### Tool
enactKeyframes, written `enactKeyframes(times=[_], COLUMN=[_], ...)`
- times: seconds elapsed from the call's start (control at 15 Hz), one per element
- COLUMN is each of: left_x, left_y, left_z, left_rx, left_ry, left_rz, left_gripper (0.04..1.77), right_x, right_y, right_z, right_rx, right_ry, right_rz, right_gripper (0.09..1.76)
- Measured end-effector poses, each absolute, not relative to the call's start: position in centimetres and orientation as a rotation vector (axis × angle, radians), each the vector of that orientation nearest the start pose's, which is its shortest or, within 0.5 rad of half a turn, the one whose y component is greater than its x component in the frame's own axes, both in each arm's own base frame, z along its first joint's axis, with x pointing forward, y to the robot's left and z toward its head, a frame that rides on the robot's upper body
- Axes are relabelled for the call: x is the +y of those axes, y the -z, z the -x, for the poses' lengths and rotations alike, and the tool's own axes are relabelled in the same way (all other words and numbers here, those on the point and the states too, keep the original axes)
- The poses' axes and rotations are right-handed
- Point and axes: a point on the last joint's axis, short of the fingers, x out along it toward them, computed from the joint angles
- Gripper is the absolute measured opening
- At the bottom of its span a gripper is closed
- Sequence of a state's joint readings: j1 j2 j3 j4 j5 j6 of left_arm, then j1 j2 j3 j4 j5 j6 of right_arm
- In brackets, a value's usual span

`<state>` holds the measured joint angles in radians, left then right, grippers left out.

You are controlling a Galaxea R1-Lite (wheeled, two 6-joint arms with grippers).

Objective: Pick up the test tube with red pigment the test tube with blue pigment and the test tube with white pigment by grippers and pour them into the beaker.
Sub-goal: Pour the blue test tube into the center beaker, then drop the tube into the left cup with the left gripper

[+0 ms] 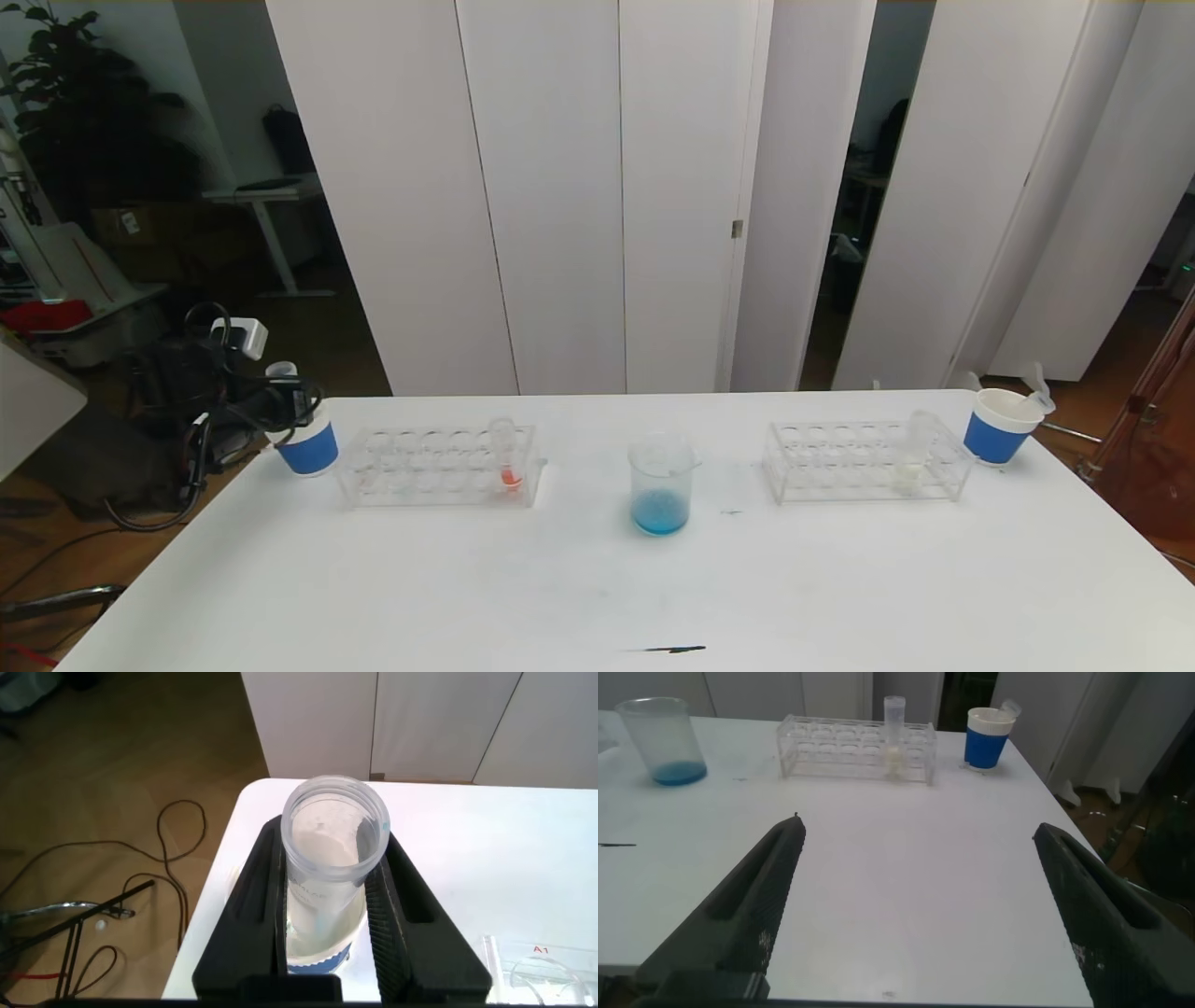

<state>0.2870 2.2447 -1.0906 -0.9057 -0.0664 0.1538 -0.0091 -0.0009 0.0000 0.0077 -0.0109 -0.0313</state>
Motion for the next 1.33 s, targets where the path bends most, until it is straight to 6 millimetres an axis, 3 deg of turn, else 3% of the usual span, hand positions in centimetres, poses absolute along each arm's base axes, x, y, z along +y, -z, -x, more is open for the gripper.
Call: enactKeyframes(times=[0.53,0.6,0.67,0.8,0.87,1.13,1.33], left_x=[12.0,12.0,12.1,12.1,12.1,12.3,12.1], left_y=[-6.6,-6.6,-6.6,-6.6,-6.6,-7.3,-9.3], left_z=[-40.6,-40.5,-40.5,-40.5,-40.5,-40.3,-39.7], left_rx=[0.306,0.309,0.308,0.305,0.304,0.294,0.258], left_ry=[-0.170,-0.169,-0.171,-0.171,-0.173,-0.177,-0.180], left_rz=[-0.096,-0.095,-0.096,-0.098,-0.097,-0.096,-0.104], left_gripper=[0.57,0.64,0.86,1.55,1.72,1.75,1.75], right_x=[0.0,0.0,0.0,0.0,0.0,0.0,0.0], right_y=[-7.5,-7.5,-7.5,-7.5,-7.5,-7.5,-7.5], right_z=[2.3,2.3,2.3,2.3,2.3,2.3,2.3], right_rx=[0.007,0.007,0.007,0.007,0.007,0.007,0.007], right_ry=[0.020,0.020,0.020,0.019,0.020,0.019,0.020], right_rz=[0.031,0.032,0.032,0.031,0.031,0.031,0.032], right_gripper=[1.75,1.75,1.75,1.75,1.75,1.75,1.75])
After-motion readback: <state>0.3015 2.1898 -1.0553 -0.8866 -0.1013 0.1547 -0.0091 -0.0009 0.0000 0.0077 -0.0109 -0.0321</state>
